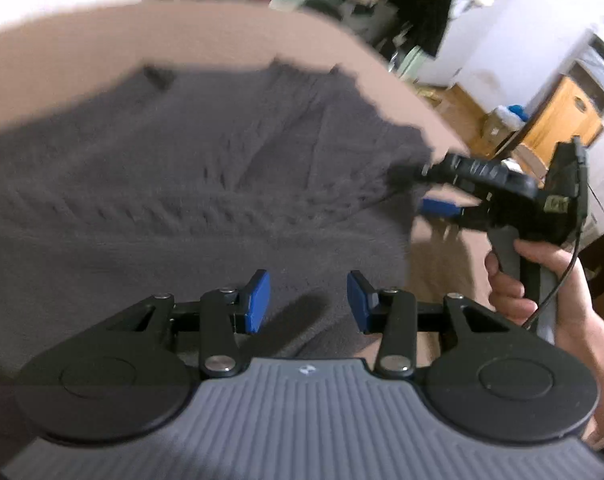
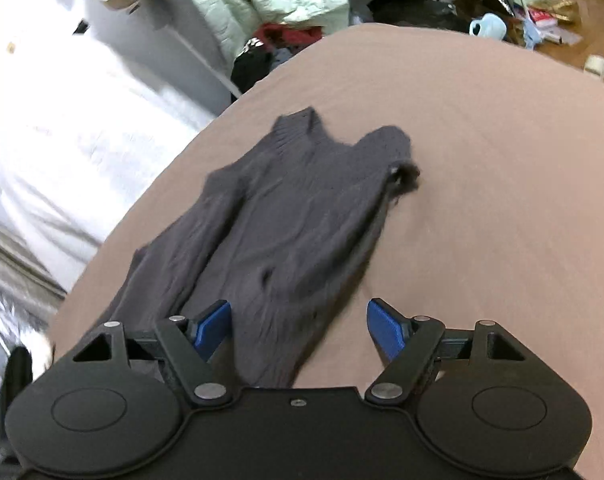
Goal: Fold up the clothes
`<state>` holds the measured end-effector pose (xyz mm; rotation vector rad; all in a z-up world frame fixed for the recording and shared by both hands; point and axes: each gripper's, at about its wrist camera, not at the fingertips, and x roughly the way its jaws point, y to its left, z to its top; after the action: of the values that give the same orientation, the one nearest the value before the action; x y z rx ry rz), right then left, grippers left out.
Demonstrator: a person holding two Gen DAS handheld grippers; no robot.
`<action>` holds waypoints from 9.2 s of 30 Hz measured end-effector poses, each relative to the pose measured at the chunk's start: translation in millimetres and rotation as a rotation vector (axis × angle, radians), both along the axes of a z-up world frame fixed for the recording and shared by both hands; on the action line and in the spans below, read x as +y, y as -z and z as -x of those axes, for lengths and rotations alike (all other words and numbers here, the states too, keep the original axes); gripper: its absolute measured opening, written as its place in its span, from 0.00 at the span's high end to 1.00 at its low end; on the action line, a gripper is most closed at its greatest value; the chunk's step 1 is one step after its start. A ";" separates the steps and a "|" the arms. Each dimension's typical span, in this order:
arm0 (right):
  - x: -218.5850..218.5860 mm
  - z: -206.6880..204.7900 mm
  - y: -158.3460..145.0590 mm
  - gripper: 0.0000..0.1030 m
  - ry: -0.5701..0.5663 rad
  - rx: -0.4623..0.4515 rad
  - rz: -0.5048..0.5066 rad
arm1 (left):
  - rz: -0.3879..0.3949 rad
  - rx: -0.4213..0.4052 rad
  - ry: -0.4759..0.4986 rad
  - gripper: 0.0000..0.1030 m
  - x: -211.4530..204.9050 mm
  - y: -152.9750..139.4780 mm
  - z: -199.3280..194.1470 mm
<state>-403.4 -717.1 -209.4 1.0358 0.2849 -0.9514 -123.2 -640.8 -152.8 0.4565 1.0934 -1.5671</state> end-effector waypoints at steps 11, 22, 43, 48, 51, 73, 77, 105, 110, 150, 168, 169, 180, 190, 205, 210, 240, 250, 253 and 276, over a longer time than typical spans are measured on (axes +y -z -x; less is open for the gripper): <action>-26.9 -65.1 -41.9 0.89 -0.119 0.129 0.330 | 0.040 -0.003 -0.105 0.63 12.6 -15.6 -60.2; 154.8 -256.7 -56.9 0.81 -0.913 0.466 0.710 | 0.079 -0.009 -0.380 0.45 127.8 -18.1 -141.5; 222.2 -307.6 -49.7 0.33 -1.152 0.431 0.657 | -0.270 -0.319 -0.853 0.34 299.6 -14.2 -268.8; 256.5 -318.2 -52.0 0.33 -1.238 0.394 0.630 | -0.244 -0.043 -0.862 0.17 337.5 0.1 -291.6; 294.5 -321.8 -52.3 0.32 -1.306 0.409 0.665 | -0.251 0.081 -0.854 0.05 337.1 19.3 -295.6; 392.6 -379.6 -20.8 0.21 -1.275 0.524 1.051 | 0.290 0.601 -0.597 0.90 345.3 -5.5 -289.2; 386.9 -382.5 -31.3 0.83 -1.127 0.574 1.157 | 0.368 0.347 -0.498 0.82 346.8 -36.1 -287.6; 169.5 -167.8 -38.3 0.80 -0.516 0.185 0.344 | 0.203 0.403 -0.480 0.26 153.5 -8.8 -220.4; 155.5 -175.1 -49.9 0.33 -0.541 0.169 0.398 | 0.175 0.310 -0.440 0.74 124.2 -0.6 -207.3; 140.0 -104.7 -77.7 0.36 -0.154 0.305 0.405 | 0.128 -0.128 -0.300 0.28 -1.8 -50.5 -211.2; 133.0 -103.4 -42.8 0.63 -0.191 0.222 0.335 | 0.110 -0.344 -0.278 0.32 -126.9 -39.7 -189.5; 135.2 -105.9 -44.8 0.63 -0.206 0.253 0.358 | 0.090 -0.292 -0.364 0.32 -131.3 -39.4 -202.8; 108.0 -58.8 -31.4 0.29 -0.078 -0.016 0.079 | 0.141 -0.056 -0.609 0.25 -23.5 -56.0 -268.3; 142.5 -31.6 -15.7 0.27 -0.048 -0.317 -0.057 | 0.177 0.026 -0.639 0.14 31.6 -3.9 -229.0; 110.0 -80.3 10.7 0.12 0.057 -0.364 -0.157 | 0.277 0.401 -0.617 0.01 30.5 56.3 -272.2; 111.7 -101.5 -2.9 0.18 0.033 -0.267 -0.056 | 0.277 0.381 -0.525 0.11 -9.8 56.2 -262.2; 70.4 -239.1 -73.5 0.38 -0.567 0.180 0.380 | 0.262 -0.356 -0.861 0.61 218.4 -70.0 -238.1; 48.1 -233.0 -52.7 0.23 -0.551 0.013 0.110 | 0.208 -0.095 -0.792 0.33 209.4 -23.2 -306.2; 56.9 -250.3 -44.0 0.23 -0.614 0.032 0.116 | 0.196 -0.142 -0.797 0.33 194.0 -7.3 -320.7; 66.4 -273.0 -51.8 0.61 -0.447 0.443 0.340 | 0.279 -0.261 -0.771 0.28 171.6 -20.1 -295.1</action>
<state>-130.5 -650.7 -157.6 0.4132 0.6673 -0.7749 171.9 -469.1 -132.6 0.0245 0.7043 -0.9183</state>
